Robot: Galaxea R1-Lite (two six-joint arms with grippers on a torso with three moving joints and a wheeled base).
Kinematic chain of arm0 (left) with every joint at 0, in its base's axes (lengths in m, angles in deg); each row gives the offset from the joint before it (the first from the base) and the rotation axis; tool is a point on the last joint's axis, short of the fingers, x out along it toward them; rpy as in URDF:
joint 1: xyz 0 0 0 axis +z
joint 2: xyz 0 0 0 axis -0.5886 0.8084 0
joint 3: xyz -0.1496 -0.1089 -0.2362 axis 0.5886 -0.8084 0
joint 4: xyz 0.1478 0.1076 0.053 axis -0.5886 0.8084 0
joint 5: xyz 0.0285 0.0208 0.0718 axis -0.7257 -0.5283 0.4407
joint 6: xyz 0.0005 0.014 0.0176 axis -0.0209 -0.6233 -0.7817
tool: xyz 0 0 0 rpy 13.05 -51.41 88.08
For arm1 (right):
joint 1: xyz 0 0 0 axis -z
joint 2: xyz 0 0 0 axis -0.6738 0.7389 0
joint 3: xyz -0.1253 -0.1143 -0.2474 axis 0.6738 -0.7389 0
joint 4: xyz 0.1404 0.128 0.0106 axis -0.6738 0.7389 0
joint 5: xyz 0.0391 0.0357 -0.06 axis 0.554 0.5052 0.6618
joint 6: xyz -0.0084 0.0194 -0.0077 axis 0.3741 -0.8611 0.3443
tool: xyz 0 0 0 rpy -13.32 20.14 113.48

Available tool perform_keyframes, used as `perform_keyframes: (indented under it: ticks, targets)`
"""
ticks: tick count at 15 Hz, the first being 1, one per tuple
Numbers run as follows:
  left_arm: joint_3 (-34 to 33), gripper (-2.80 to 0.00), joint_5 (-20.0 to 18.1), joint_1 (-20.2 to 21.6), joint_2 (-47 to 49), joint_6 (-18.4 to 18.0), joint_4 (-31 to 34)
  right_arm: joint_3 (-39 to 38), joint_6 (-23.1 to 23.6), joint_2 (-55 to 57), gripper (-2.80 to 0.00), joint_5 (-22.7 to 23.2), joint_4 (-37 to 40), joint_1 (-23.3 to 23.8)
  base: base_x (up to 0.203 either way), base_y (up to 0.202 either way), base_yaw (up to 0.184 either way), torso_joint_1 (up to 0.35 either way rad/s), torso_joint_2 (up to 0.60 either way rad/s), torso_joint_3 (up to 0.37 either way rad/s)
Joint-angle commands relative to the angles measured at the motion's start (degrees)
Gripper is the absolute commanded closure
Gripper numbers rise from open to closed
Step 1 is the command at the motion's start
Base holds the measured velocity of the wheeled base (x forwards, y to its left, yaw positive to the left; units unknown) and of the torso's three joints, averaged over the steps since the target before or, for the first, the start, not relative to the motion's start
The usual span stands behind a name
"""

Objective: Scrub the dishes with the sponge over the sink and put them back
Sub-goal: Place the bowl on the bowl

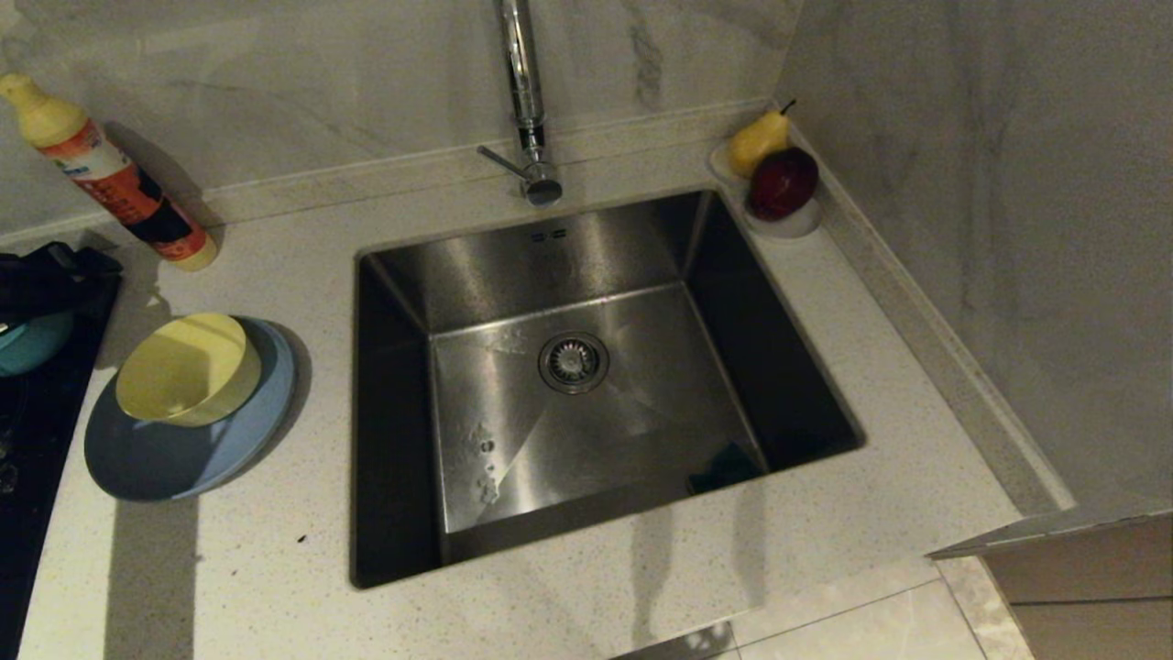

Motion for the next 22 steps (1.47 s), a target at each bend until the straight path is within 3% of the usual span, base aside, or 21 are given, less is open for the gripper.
perform_keyframes:
  ticks: [1,2,11,15,19,22]
  targets:
    - [0.0,-2.8,0.0,0.0,0.4,0.1,0.3,0.0,0.1,0.0,0.0,0.0,0.0,0.0,0.0,0.0,0.0,0.0,0.0,0.0]
    - [0.0,0.0,0.0,0.0,0.4,-0.1,0.6,0.0,0.1,0.0,0.0,0.0,0.0,0.0,0.0,0.0,0.0,0.0,0.0,0.0]
    - [0.1,0.0,-0.5,0.0,-2.0,0.0,1.1,0.0,0.1,0.0,0.0,0.0,0.0,0.0,0.0,0.0,0.0,0.0,0.0,0.0]
    - [0.1,0.0,-0.6,0.0,-5.3,0.1,4.7,0.0,0.1,0.0,0.0,0.0,0.0,0.0,0.0,0.0,0.0,0.0,0.0,0.0]
    - [0.0,0.0,-0.8,-0.2,-13.0,-0.1,12.3,0.0,0.1,0.0,0.0,0.0,0.0,0.0,0.0,0.0,0.0,0.0,0.0,0.0]
    - [0.0,0.0,-3.5,-2.2,-19.7,-0.9,21.8,0.0,0.1,0.0,0.0,0.0,0.0,0.0,0.0,0.0,0.0,0.0,0.0,0.0]
